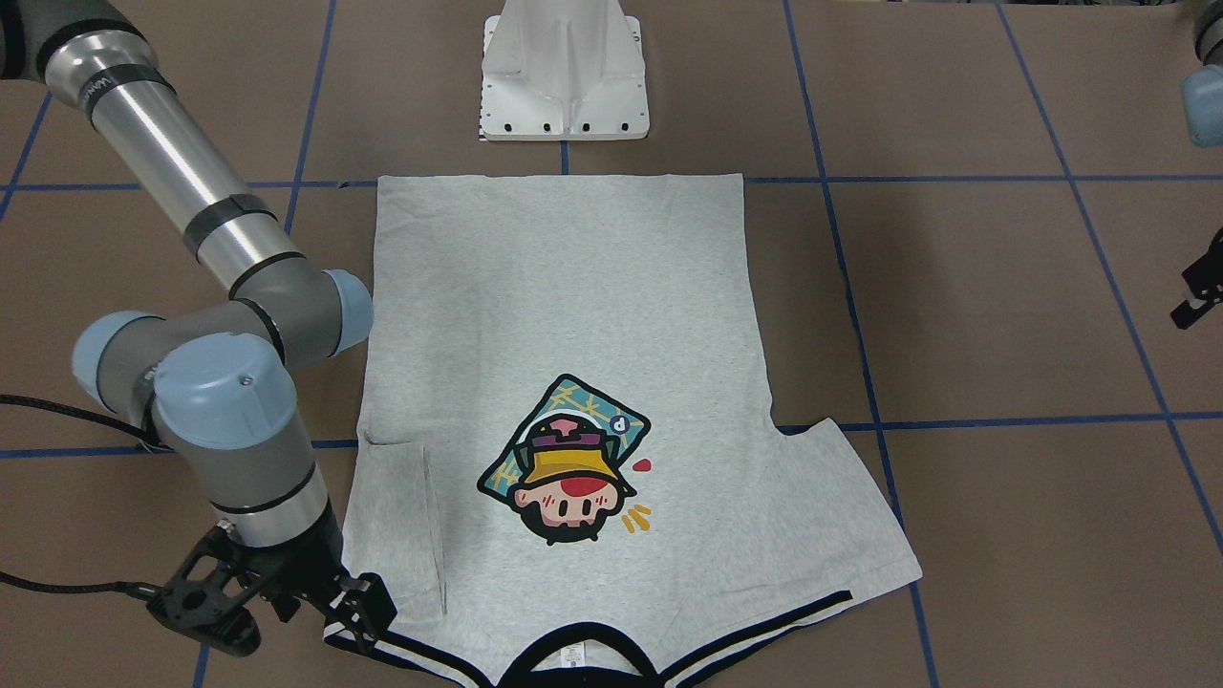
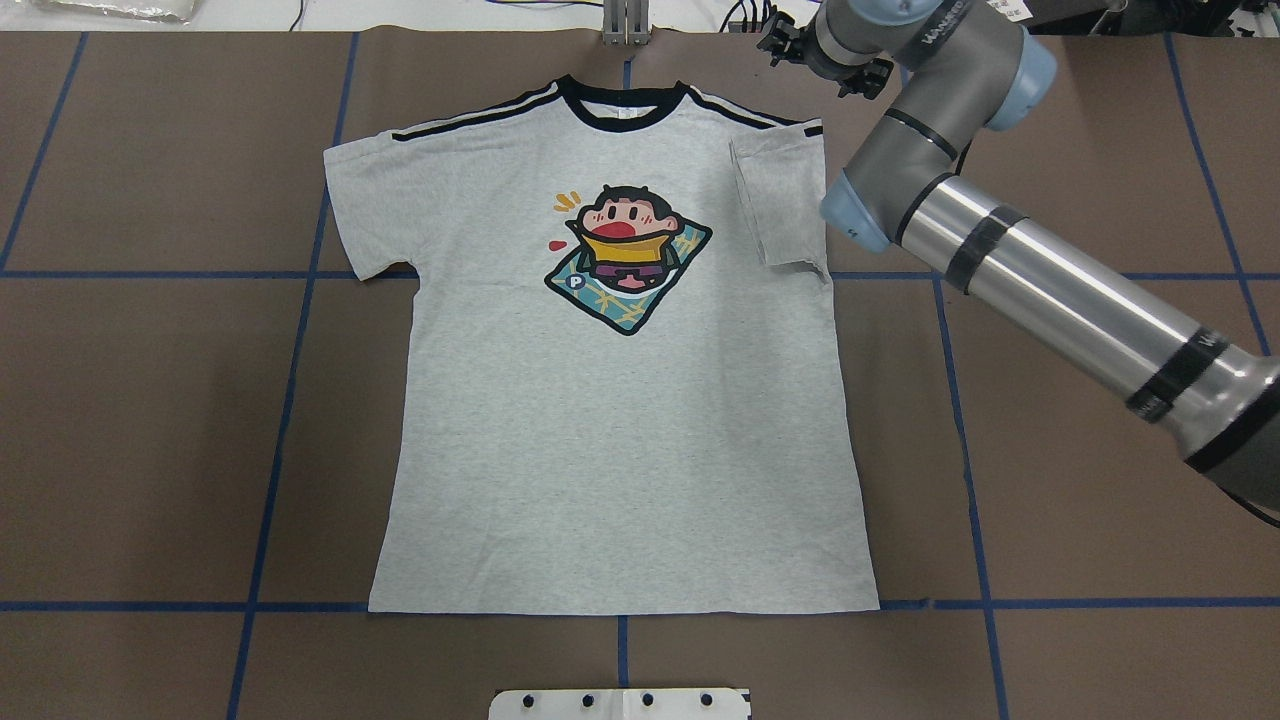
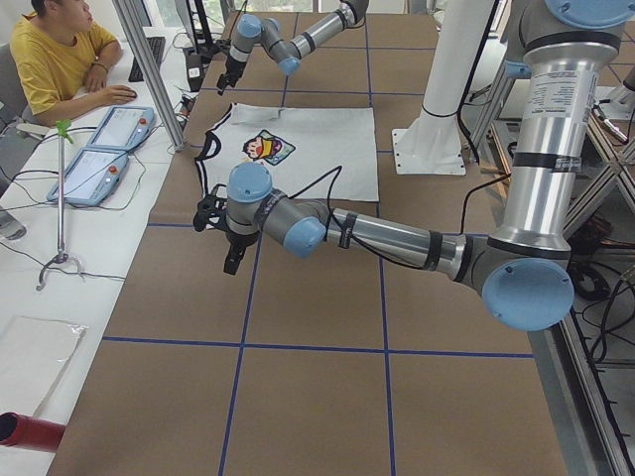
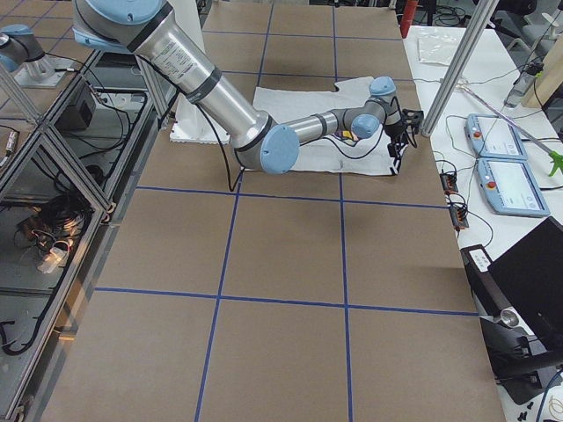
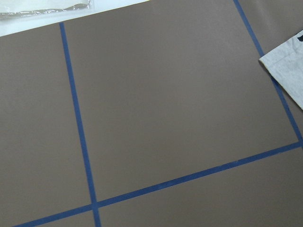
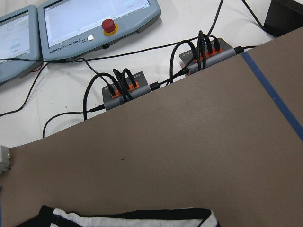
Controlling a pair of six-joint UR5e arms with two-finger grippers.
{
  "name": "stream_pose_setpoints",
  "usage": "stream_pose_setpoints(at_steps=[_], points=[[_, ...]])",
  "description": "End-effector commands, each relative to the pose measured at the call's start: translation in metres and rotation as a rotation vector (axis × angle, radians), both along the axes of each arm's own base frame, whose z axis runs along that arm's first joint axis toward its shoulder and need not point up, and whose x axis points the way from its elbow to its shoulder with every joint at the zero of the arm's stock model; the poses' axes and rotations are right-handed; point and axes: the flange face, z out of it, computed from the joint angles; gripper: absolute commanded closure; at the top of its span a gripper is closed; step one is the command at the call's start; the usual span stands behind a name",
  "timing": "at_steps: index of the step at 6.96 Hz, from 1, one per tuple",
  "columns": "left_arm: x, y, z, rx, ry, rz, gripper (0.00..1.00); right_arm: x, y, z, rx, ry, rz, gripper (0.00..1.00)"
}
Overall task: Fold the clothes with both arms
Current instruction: 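Raise the right gripper away while the left arm reaches toward the other shoulder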
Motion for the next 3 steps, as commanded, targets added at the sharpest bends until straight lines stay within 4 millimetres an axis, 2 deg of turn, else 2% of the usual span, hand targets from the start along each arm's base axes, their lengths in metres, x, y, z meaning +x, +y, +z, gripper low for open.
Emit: stream_pose_setpoints(at_steps=[1, 2, 3], points=[[0.111, -0.011, -0.044, -0.160, 0.082, 0.008, 0.00, 0.094, 0.051, 0.006, -0.030, -0.113, -0.077, 0.00], [0.145, -0.011, -0.071, -0.221, 0.124, -0.008, 0.00, 0.133, 0.091, 0.024, -0.037, -0.156, -0.107, 0.01], [0.197, -0.005, -0.090, -0.287, 0.142, 0.012, 0.01, 0.165, 0.123, 0.035, -0.006, -0.166, -0.152, 0.01]])
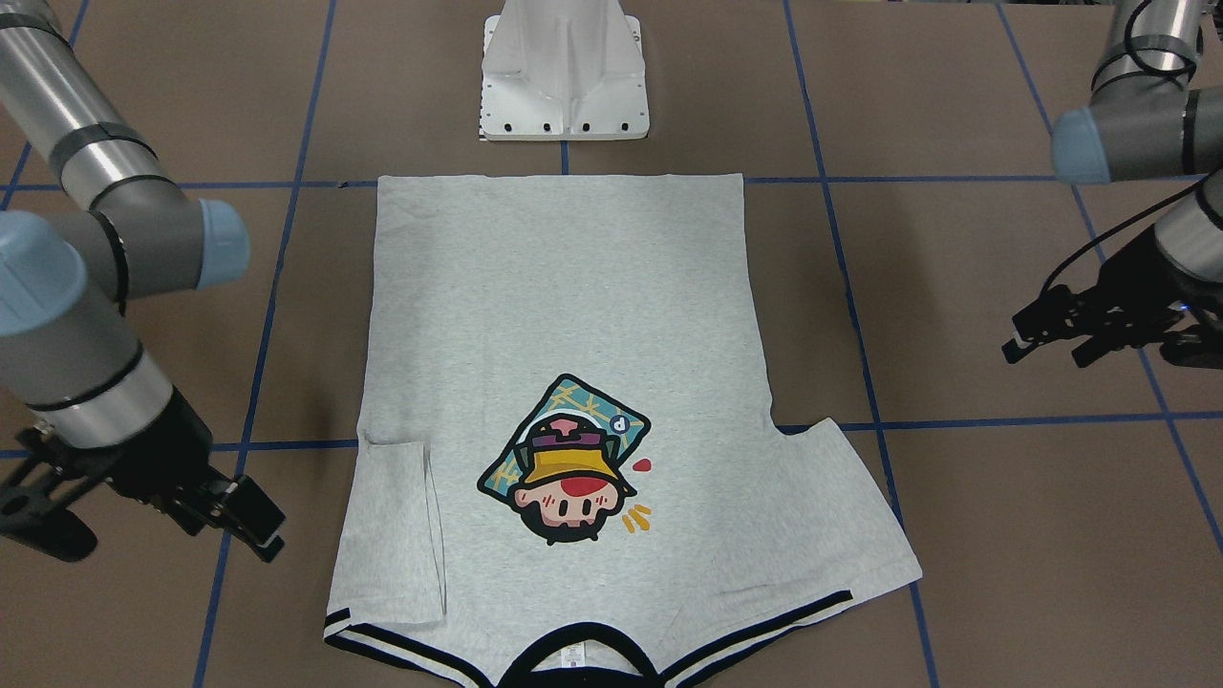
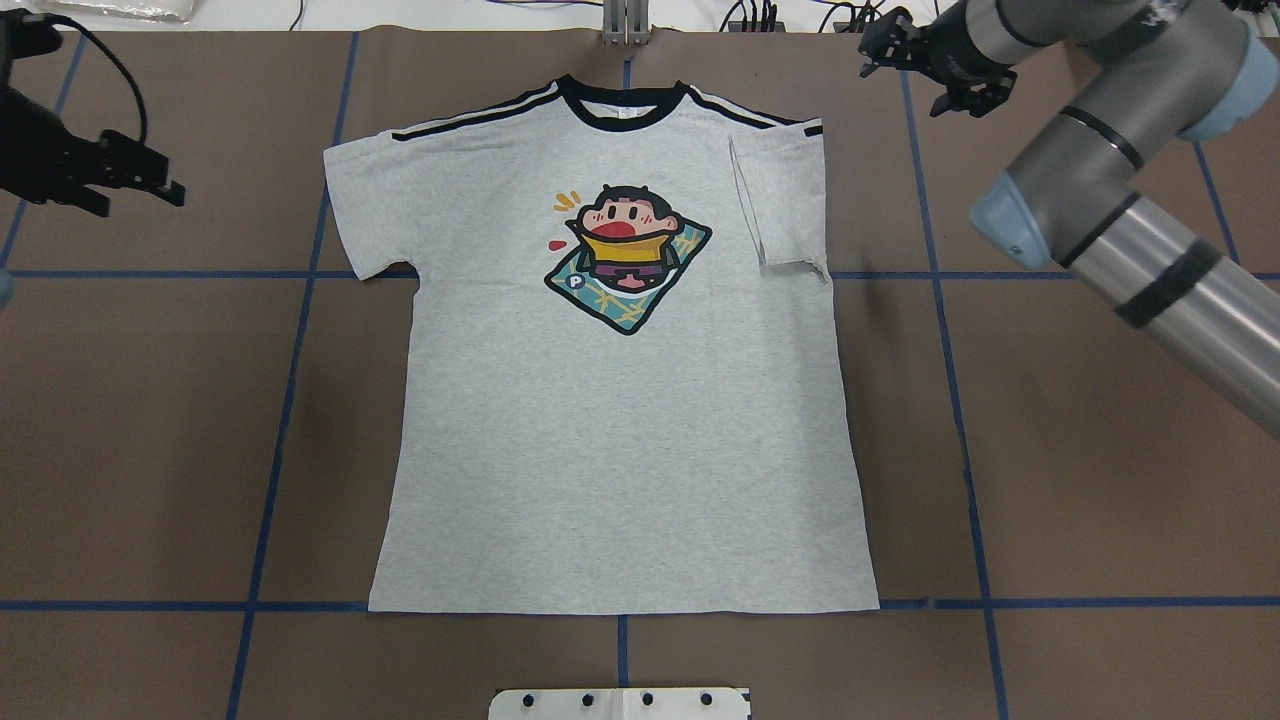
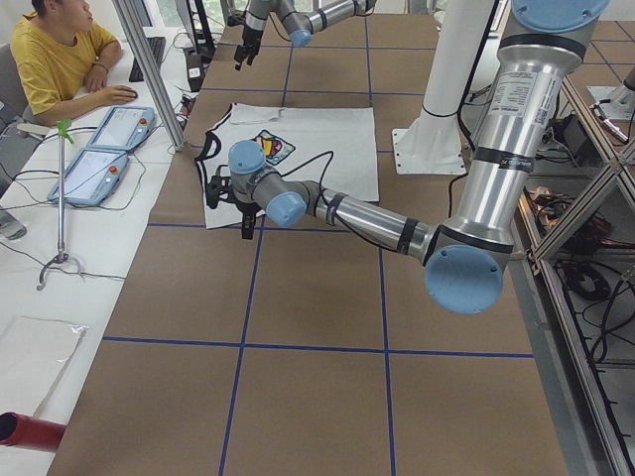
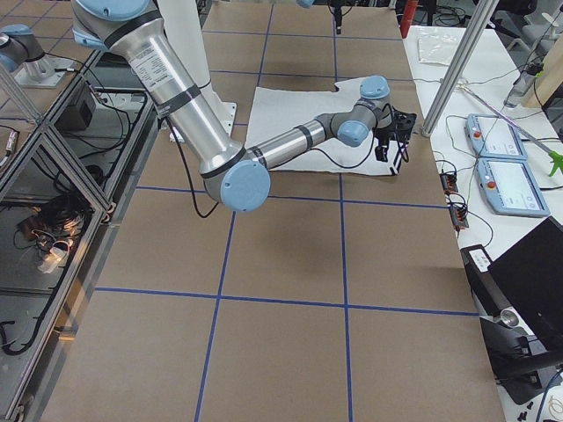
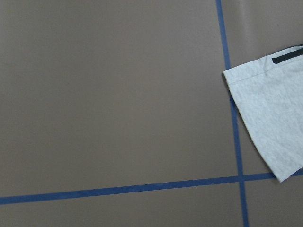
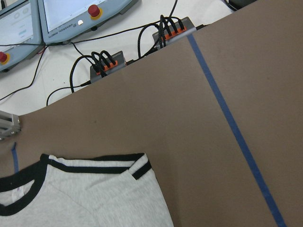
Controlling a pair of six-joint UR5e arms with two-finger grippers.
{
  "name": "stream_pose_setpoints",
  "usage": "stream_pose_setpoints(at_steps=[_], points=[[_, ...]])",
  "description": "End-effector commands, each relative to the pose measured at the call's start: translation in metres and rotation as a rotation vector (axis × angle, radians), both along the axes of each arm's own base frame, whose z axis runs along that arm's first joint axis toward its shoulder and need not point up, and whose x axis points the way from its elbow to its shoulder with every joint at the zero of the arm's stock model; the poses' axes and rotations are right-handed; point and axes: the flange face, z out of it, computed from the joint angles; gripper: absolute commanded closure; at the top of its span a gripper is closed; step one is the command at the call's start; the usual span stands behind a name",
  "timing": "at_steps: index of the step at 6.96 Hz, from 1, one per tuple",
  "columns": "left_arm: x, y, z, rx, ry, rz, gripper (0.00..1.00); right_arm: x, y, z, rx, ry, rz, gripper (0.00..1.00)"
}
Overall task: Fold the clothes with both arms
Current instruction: 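Raise the right gripper away while the left arm reaches toward the other shoulder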
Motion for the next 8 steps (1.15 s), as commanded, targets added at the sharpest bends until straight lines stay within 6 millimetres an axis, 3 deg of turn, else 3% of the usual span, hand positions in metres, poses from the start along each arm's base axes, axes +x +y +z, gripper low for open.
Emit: stream_pose_setpoints(at_steps=[1, 2, 3, 5, 7, 8], points=[[0.082, -0.008, -0.027, -0.073, 0.030, 0.038, 0.02, 0.084, 0.051, 0.015, 0.018, -0.072, -0.068, 0.00], [0.094, -0.032, -0.008, 0.024, 0.029, 0.023, 0.02, 0.112, 0.054, 0.019, 0.029, -0.089, -0.085, 0.00], [0.105, -0.060, 0.017, 0.097, 0.016, -0.034, 0.03, 0.123, 0.069, 0.030, 0.040, -0.080, -0.093, 0.00], [0.132, -0.115, 0.023, 0.143, -0.038, -0.122, 0.06, 0.128, 0.082, 0.042, 0.035, -0.074, -0.091, 0.00], [0.143, -0.140, 0.059, 0.194, -0.050, -0.172, 0.27, 0.129, 0.084, 0.055, 0.040, -0.051, -0.097, 0.00], [0.148, -0.146, 0.051, 0.197, -0.048, -0.173, 0.35, 0.129, 0.083, 0.056, 0.039, -0.050, -0.095, 0.00]])
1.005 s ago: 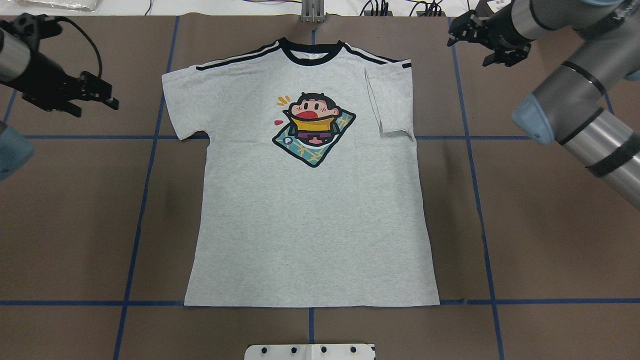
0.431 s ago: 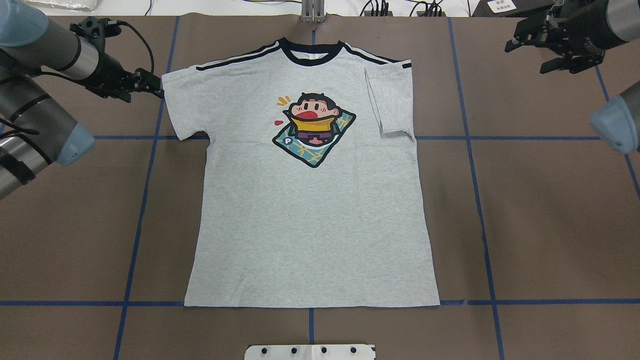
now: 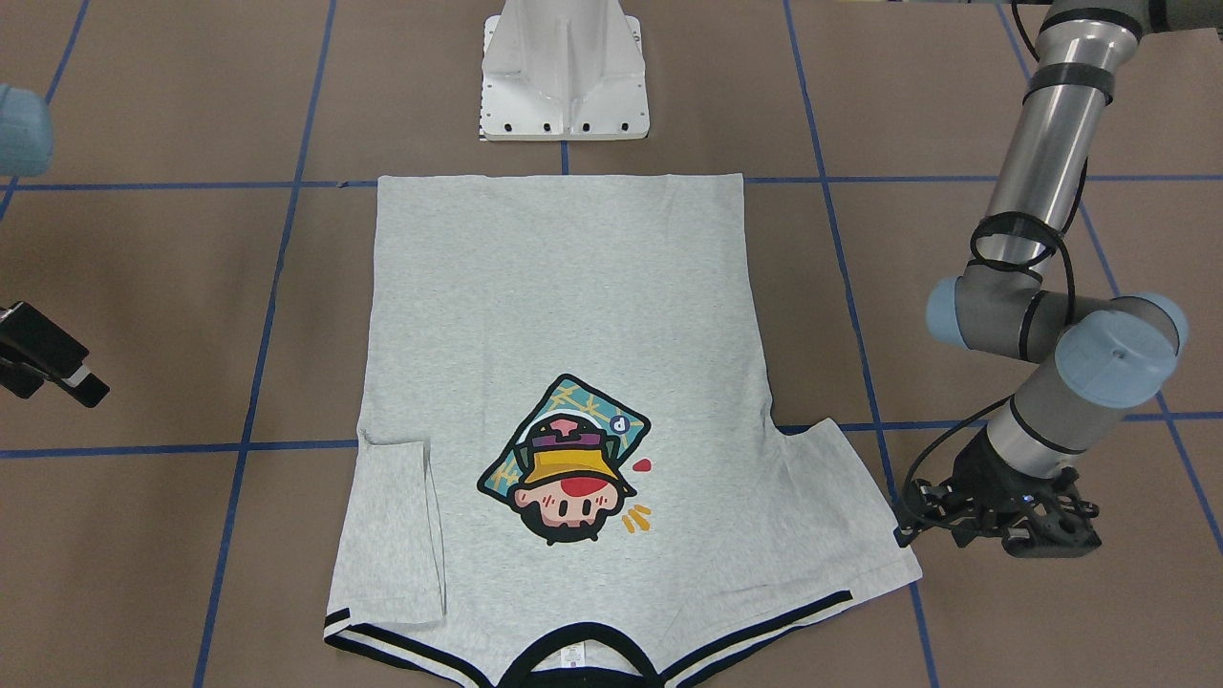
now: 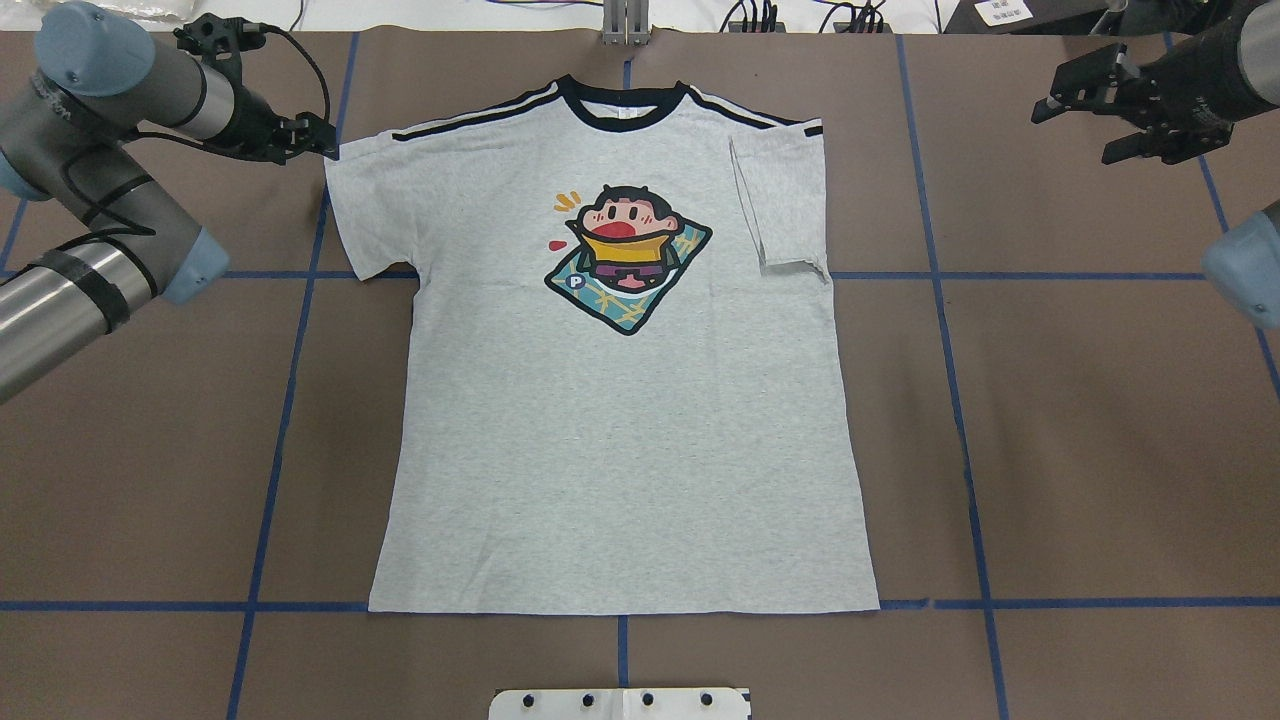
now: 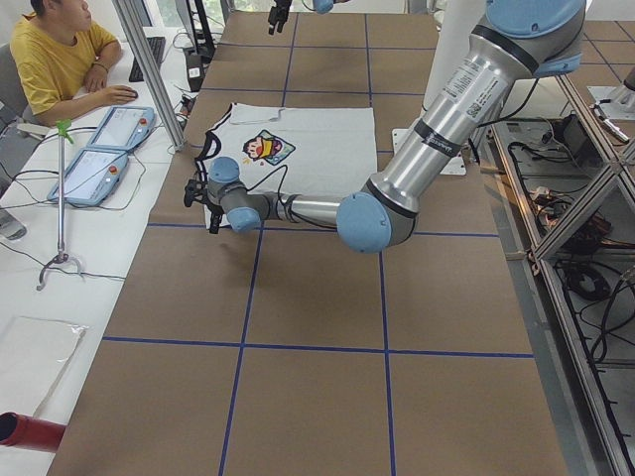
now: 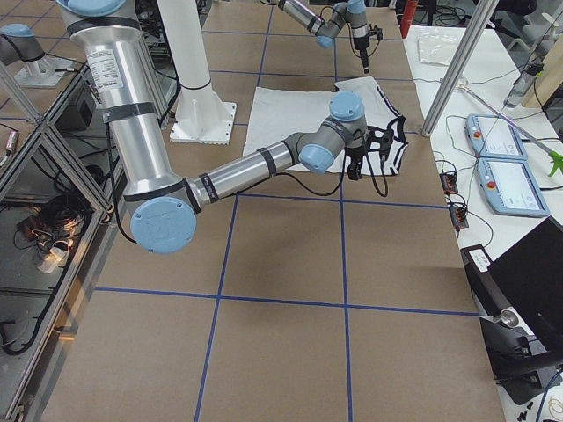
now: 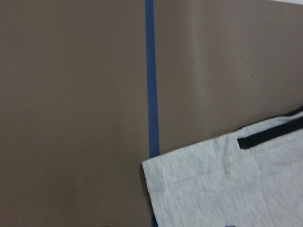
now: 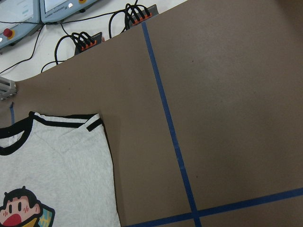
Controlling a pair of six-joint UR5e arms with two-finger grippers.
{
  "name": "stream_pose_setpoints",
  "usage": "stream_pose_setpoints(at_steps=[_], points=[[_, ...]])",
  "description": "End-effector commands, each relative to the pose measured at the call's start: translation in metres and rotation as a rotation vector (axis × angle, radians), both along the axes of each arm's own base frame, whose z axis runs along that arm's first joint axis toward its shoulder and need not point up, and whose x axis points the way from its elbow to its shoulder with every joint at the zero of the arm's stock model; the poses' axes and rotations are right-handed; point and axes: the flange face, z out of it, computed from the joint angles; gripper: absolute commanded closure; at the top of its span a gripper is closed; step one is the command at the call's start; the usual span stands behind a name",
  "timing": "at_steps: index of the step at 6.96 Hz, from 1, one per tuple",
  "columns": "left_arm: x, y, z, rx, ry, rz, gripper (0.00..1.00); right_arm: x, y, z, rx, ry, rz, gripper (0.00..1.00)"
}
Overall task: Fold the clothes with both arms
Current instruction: 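Lower the left gripper onto the shirt shoulder nearest it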
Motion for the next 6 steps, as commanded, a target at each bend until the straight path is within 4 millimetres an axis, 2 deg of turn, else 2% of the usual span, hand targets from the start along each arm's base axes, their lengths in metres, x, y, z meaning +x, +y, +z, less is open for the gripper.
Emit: stream_pose_setpoints(at_steps=[1, 2, 4, 5, 6], points=[[0.014, -0.013, 0.001, 0.009, -0.012, -0.016, 0.39, 0.001, 0.000, 0.004, 0.006, 0.008, -0.003, 0.00], [0.022, -0.020, -0.002, 0.004, -0.020, -0.017, 0.41, 0.000, 0.001, 0.007, 0.015, 0.016, -0.014, 0.00], [0.026, -0.018, 0.006, 0.005, -0.024, -0.016, 0.44, 0.000, 0.001, 0.008, 0.015, 0.018, -0.014, 0.00], [0.026, -0.018, 0.004, 0.007, -0.023, -0.016, 0.48, 0.000, 0.001, 0.008, 0.015, 0.018, -0.014, 0.00], [0.029, -0.017, 0.004, 0.007, -0.023, -0.013, 0.48, 0.000, 0.001, 0.006, 0.018, 0.016, -0.015, 0.00]])
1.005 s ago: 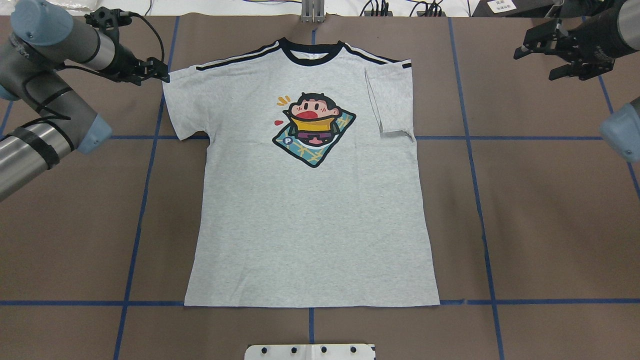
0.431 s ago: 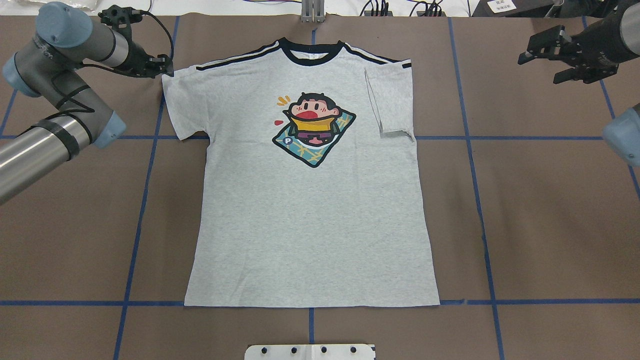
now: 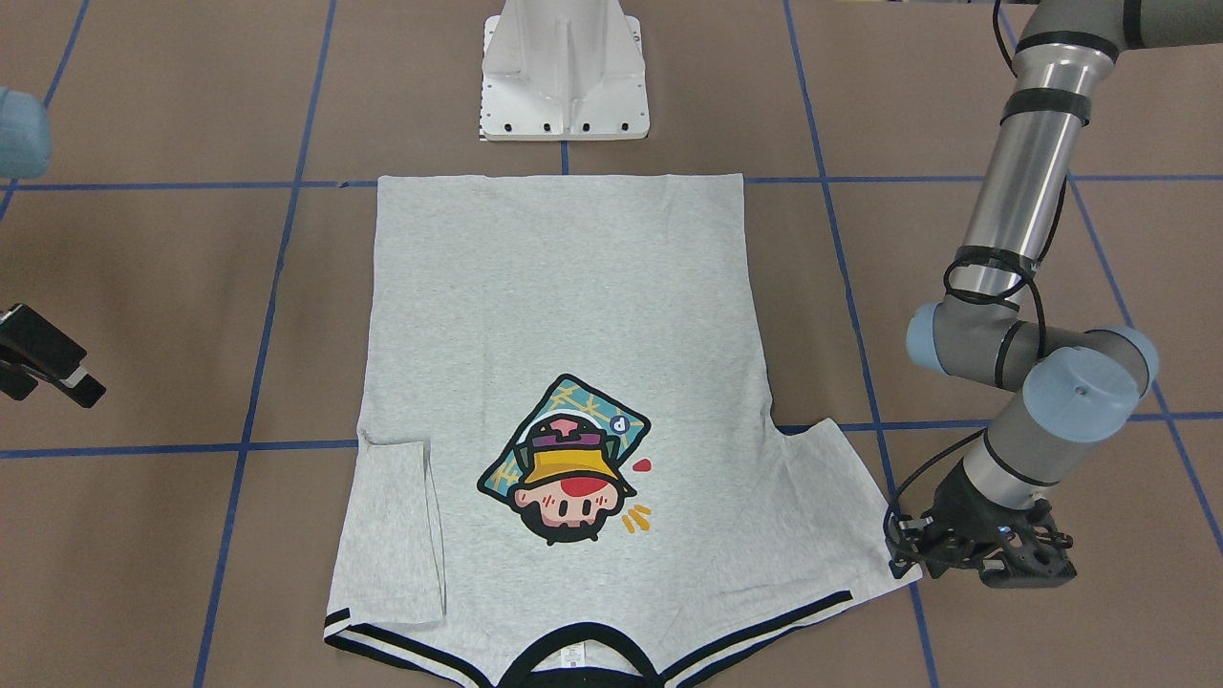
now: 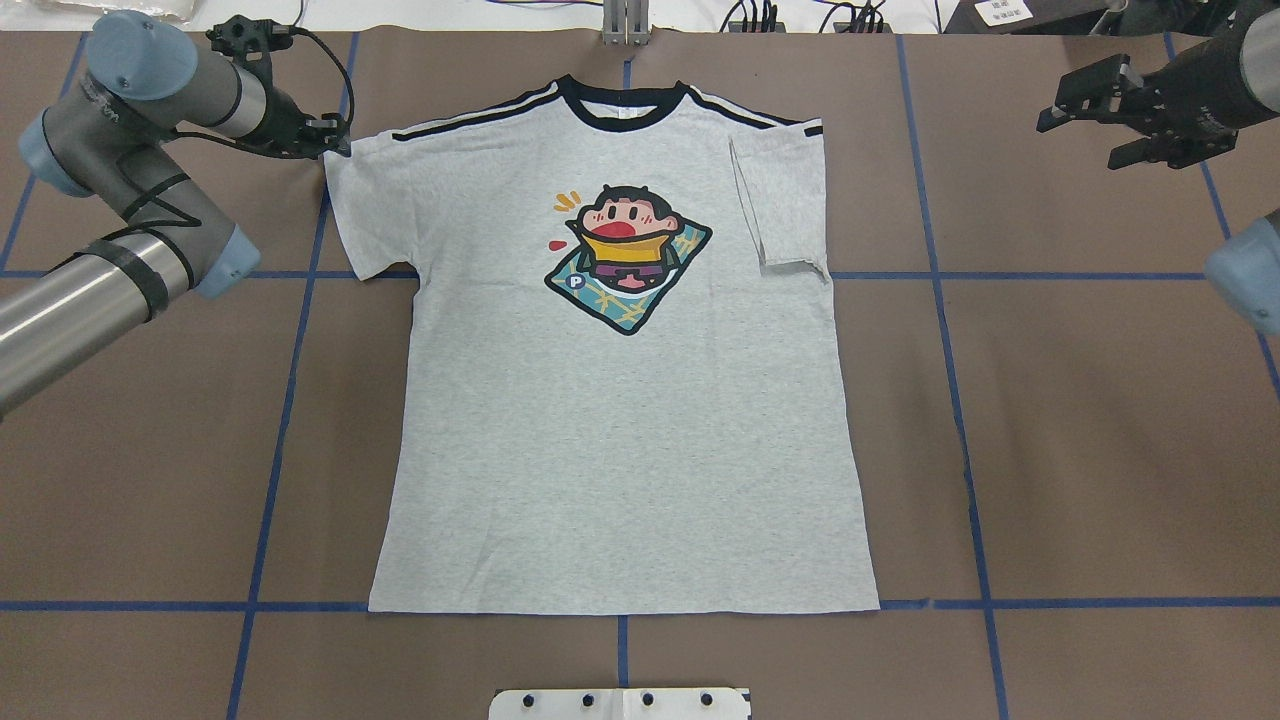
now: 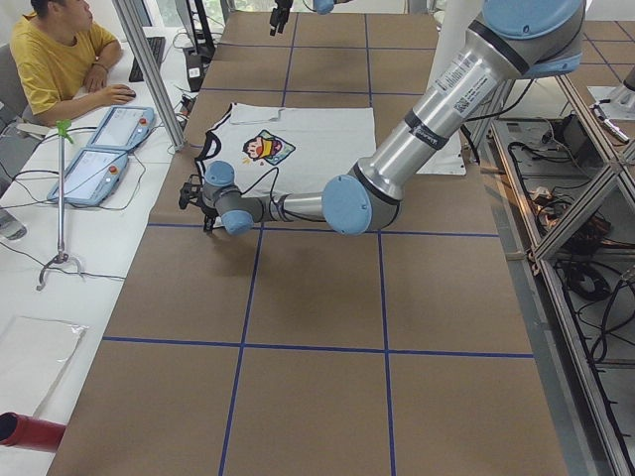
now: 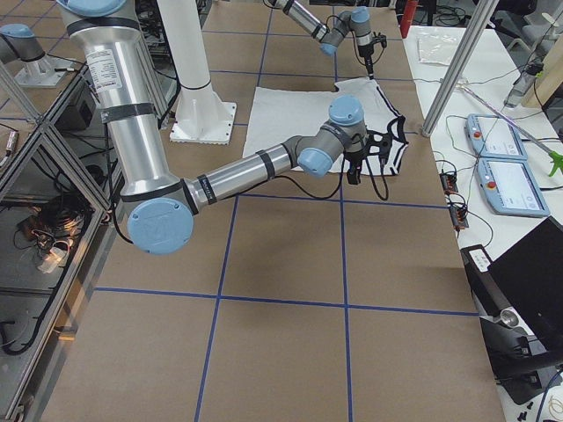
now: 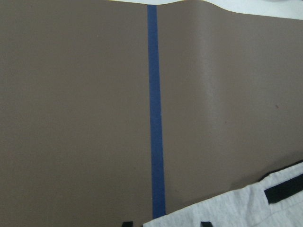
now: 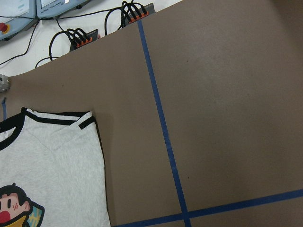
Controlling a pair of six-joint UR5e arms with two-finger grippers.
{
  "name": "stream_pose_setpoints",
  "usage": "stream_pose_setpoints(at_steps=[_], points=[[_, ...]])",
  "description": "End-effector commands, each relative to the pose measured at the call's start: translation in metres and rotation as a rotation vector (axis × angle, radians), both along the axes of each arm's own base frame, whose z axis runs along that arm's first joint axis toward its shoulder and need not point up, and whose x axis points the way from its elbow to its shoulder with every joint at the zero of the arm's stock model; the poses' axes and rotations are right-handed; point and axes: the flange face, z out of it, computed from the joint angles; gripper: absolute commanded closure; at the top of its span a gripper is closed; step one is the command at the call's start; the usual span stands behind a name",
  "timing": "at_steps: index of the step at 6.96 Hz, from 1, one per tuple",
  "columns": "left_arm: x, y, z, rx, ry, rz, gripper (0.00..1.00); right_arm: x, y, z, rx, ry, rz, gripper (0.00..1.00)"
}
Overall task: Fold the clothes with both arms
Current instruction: 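Lower the left gripper onto the shirt shoulder nearest it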
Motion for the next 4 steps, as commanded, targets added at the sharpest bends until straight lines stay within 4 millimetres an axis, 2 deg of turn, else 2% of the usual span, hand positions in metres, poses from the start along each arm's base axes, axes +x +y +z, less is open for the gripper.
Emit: stream_pose_setpoints(at_steps=[1, 2, 3, 4], points=[[0.0043, -0.0002, -0.0049, 0.005, 0.004, 0.005, 0.58, 0.0002, 0.0009, 0.0005, -0.001, 0.000, -0.001, 0.00], [0.0054, 0.0004, -0.0041, 0.004, 0.004, 0.007, 0.65, 0.0001, 0.0007, 0.0013, -0.002, 0.000, -0.001, 0.00], [0.0067, 0.0005, -0.0053, 0.006, 0.004, 0.007, 0.77, 0.0001, 0.0006, -0.0003, 0.001, -0.001, -0.001, 0.00], [0.0071, -0.0019, -0.0124, 0.013, 0.010, 0.008, 1.00, 0.0001, 0.0006, -0.0004, 0.001, -0.001, -0.001, 0.00]])
